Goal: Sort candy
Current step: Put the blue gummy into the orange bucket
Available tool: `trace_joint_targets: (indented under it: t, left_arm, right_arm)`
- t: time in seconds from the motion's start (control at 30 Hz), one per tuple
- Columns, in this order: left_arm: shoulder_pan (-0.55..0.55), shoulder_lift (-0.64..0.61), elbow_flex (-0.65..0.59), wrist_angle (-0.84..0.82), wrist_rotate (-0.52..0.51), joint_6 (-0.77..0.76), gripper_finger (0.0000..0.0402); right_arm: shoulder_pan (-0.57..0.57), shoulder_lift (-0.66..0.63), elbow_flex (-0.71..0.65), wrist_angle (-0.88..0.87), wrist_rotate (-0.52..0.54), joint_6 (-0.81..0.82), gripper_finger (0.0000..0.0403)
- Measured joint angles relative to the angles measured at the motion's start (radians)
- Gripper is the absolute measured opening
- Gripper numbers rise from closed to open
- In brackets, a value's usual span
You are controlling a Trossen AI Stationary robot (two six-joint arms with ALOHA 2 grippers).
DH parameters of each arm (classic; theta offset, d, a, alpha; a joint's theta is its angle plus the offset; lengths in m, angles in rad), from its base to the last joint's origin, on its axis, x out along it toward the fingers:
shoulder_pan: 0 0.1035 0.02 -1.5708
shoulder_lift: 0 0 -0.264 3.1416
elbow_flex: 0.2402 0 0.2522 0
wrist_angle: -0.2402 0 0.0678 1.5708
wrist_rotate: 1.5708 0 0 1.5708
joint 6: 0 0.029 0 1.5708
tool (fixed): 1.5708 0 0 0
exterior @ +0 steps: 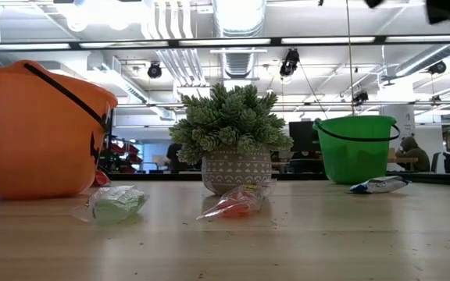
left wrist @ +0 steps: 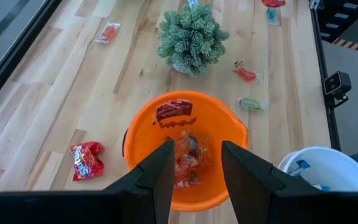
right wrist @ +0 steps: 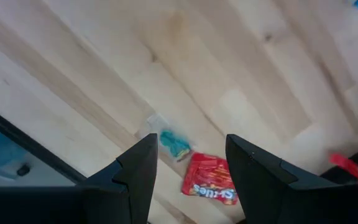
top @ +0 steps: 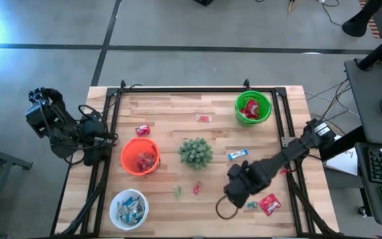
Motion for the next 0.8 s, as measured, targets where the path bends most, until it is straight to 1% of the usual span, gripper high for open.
trace_joint_targets:
  t: [0.1,0.3,0.4,0.57,0.8]
  left_arm:
    - [0.000,-0.001,0.000,0.000,0.000,0.000,0.0115]
    - [0.000,-0.001,0.000,0.002,0.000,-0.020,0.0115]
    - [0.000,-0.001,0.000,0.003,0.000,-0.042,0.0115]
    - [0.000,-0.001,0.000,0.006,0.000,-0.088,0.0115]
    - [0.000,-0.001,0.000,0.007,-0.001,-0.156,0.0115]
  right_arm:
    - [0.049,0.000,-0.071,0.043,-0.003,0.001,0.0180]
    - [0.130,0.000,-0.197,0.065,-0.019,-0.092,0.0180]
    - [0.159,0.000,-0.225,0.075,-0.025,-0.161,0.0180]
    - [0.198,0.000,-0.249,0.193,-0.024,-0.299,0.0180]
    - [0.251,0.000,-0.290,0.319,-0.021,-0.383,0.0180]
